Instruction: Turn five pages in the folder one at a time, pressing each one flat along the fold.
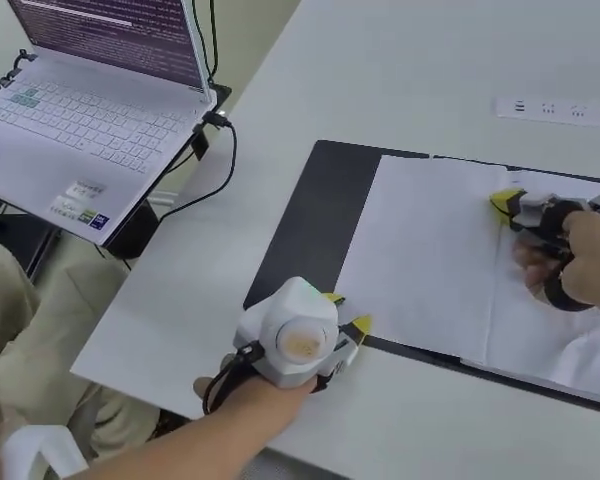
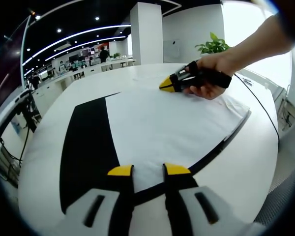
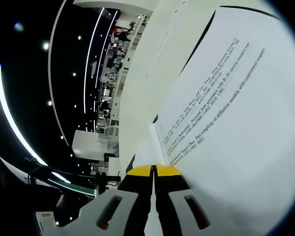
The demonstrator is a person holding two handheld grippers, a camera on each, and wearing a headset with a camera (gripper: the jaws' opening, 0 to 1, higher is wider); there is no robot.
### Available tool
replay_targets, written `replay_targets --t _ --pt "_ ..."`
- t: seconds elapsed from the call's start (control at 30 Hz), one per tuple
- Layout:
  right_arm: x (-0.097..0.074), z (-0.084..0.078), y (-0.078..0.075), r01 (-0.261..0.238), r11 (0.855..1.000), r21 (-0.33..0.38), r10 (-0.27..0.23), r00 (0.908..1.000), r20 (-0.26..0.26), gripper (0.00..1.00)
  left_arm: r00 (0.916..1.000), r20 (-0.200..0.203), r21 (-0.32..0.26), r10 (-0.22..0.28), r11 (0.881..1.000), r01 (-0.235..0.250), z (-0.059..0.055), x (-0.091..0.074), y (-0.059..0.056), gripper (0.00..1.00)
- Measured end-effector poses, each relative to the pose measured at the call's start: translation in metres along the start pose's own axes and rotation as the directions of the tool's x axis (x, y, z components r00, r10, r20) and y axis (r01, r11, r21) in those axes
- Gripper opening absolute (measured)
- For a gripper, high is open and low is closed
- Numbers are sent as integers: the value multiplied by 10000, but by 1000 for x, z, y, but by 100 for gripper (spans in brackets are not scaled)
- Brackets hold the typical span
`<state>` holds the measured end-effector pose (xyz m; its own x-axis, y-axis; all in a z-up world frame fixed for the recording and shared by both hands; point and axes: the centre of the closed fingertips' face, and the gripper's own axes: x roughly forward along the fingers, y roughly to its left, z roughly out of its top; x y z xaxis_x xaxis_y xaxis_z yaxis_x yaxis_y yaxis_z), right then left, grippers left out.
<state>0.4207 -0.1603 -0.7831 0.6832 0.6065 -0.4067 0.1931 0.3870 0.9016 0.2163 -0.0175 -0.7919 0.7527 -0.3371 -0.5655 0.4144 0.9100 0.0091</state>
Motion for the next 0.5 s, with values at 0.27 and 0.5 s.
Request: replay_targets --t 0.27,0.5 --pt "19 17 3 -10 9999 118 8 9998 188 0 10000 79 13 0 10000 0 -1 0 1 22" --pt "29 36 7 -206 9961 860 125 9955 939 0 10000 85 -36 25 10000 -25 0 0 -1 22"
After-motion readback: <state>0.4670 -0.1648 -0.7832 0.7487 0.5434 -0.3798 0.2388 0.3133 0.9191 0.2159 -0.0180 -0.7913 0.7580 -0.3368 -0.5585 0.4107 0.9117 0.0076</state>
